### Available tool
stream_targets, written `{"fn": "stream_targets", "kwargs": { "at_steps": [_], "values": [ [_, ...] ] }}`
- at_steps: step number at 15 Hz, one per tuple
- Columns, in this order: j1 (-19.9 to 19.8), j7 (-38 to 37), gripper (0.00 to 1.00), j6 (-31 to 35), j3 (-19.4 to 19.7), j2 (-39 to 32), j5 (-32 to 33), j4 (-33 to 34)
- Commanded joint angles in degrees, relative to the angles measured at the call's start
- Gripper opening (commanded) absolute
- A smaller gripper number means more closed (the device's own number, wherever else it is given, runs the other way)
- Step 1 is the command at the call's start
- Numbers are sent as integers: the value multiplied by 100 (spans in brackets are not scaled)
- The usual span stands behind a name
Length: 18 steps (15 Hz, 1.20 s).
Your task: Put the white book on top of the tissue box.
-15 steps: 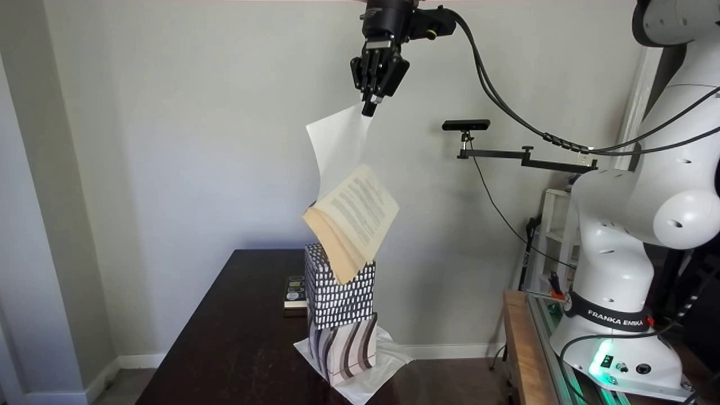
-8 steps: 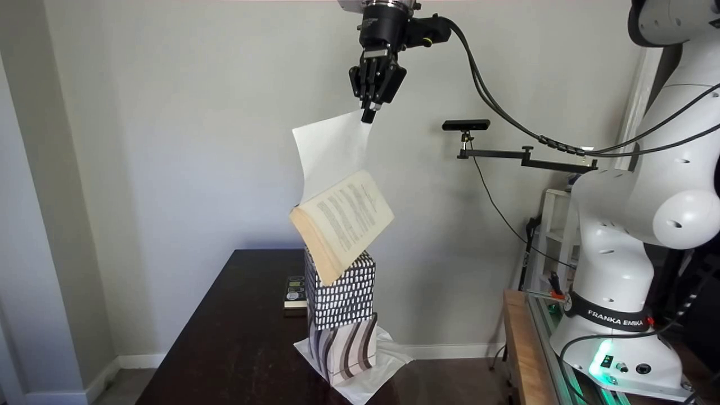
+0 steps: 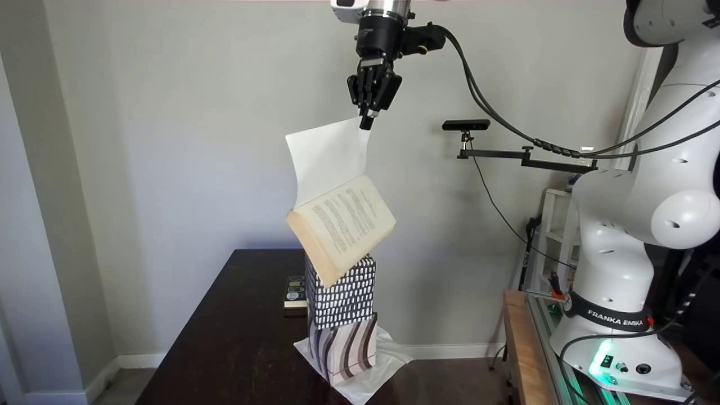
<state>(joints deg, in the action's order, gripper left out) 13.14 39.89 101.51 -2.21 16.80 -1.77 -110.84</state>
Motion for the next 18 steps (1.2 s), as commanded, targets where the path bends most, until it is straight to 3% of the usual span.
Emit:
{"fn": "stream_targets", "kwargs": {
  "at_steps": [1, 18],
  "values": [
    [-127, 9, 1, -7, -50, -87, -22, 119],
    [-330, -143, 1, 85, -186, -780, 421, 70]
  ]
}}
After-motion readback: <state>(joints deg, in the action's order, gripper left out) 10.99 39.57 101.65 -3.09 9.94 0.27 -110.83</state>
